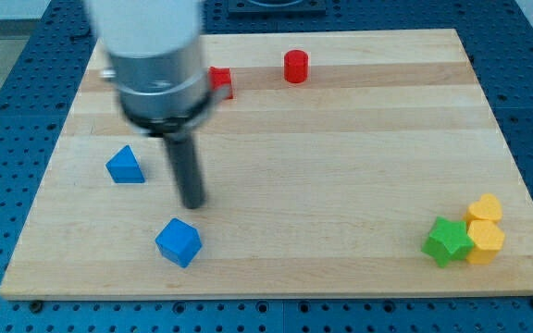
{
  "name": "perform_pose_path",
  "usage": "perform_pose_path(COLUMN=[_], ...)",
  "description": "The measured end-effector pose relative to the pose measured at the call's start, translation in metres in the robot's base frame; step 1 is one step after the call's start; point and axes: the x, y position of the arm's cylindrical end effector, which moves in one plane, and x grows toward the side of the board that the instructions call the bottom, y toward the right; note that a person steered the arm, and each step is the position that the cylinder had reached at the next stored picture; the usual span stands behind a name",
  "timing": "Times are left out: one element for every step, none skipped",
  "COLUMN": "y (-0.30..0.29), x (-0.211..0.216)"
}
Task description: Push the blue cube to the bottom center
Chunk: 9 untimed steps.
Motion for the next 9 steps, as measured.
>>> perform_pose_path(y=[-0.093, -0.11, -0.086, -0.039, 0.014, 0.054, 0.017, -0.018, -0.002], x=[0.025, 0.068, 0.075, 0.063, 0.046, 0.031, 0.027, 0.028, 0.053])
